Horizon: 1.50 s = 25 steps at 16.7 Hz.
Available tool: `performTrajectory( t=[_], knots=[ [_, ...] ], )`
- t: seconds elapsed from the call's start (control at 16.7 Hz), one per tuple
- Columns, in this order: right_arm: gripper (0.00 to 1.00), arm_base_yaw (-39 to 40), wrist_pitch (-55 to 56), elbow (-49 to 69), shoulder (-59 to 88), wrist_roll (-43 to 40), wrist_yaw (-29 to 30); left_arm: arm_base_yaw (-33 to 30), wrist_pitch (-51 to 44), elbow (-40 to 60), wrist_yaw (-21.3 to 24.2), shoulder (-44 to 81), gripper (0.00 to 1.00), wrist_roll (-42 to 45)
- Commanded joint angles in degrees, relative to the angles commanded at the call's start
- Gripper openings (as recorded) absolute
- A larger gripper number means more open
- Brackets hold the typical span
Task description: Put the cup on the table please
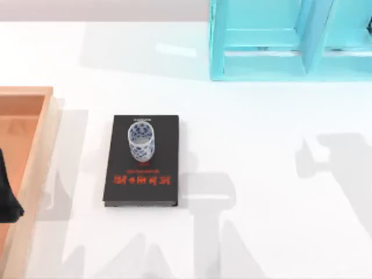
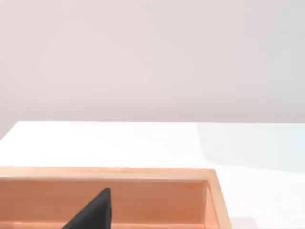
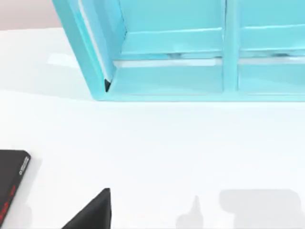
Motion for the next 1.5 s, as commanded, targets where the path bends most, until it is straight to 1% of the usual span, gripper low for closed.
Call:
performTrajectory(
  t=[0.24, 0.54, 0.84, 1.02, 1.2, 1.32, 1.5],
  knots=[
    [1.0, 8.01, -16.88, 22.15, 24.95, 6.78, 1.82, 0.0, 0.0, 0.0, 0.0, 0.0, 1.0, 0.0],
    [1.0, 17.63, -38.28, 52.66, 57.74, 16.32, 3.59, 0.0, 0.0, 0.0, 0.0, 0.0, 1.0, 0.0],
    [1.0, 25.56, -54.68, 83.99, 84.86, 25.91, 5.39, 0.0, 0.0, 0.0, 0.0, 0.0, 1.0, 0.0],
    [1.0, 29.14, -61.12, 100.86, 96.37, 30.97, 6.73, 0.0, 0.0, 0.0, 0.0, 0.0, 1.0, 0.0],
    [1.0, 31.72, -65.11, 113.89, 103.95, 35.0, 8.18, 0.0, 0.0, 0.0, 0.0, 0.0, 1.0, 0.0],
    [1.0, 32.84, -66.59, 119.64, 107.02, 36.87, 9.06, 0.0, 0.0, 0.0, 0.0, 0.0, 1.0, 0.0],
    [1.0, 33.63, -67.45, 123.84, 109.08, 38.25, 9.86, 0.0, 0.0, 0.0, 0.0, 0.0, 1.0, 0.0]
  ],
)
